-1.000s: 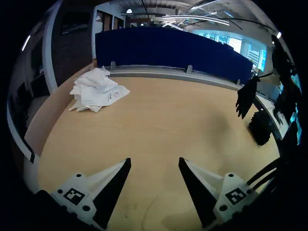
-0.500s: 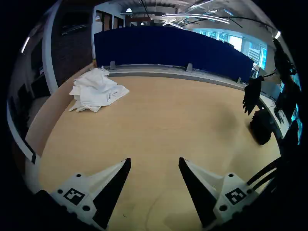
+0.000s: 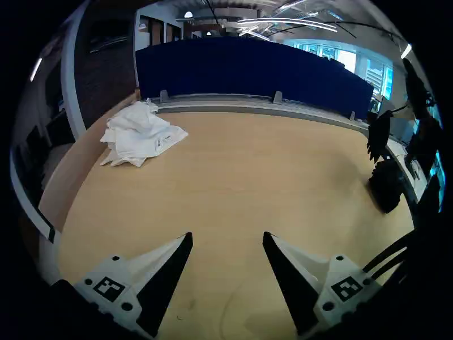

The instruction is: Fold towel

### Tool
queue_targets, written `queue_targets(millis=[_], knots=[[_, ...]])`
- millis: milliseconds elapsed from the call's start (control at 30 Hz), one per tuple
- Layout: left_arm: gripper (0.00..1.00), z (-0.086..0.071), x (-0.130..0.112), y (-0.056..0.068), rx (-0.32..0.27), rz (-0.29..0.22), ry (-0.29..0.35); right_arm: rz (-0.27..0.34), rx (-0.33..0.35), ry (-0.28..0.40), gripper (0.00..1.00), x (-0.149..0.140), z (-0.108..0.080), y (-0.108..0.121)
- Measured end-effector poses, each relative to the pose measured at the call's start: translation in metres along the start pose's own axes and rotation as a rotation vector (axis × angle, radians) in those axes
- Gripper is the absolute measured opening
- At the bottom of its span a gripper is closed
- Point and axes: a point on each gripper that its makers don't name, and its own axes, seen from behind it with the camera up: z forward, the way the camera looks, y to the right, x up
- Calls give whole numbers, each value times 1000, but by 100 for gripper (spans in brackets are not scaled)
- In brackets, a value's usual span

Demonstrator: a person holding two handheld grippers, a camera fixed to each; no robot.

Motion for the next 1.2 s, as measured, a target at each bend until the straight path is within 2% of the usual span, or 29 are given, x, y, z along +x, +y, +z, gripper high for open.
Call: queue_targets(millis=[167,600,1200], knots=[[92,2,1,7,-2,8,-2,12,-6,-7,4,-10,-2,11],[92,2,7,22,-20,36,-4,34,-6,-24,4,-38,-13,15],[92,-5,1,36,-53,71,-10,99,-20,-107,4,-124,-54,9]])
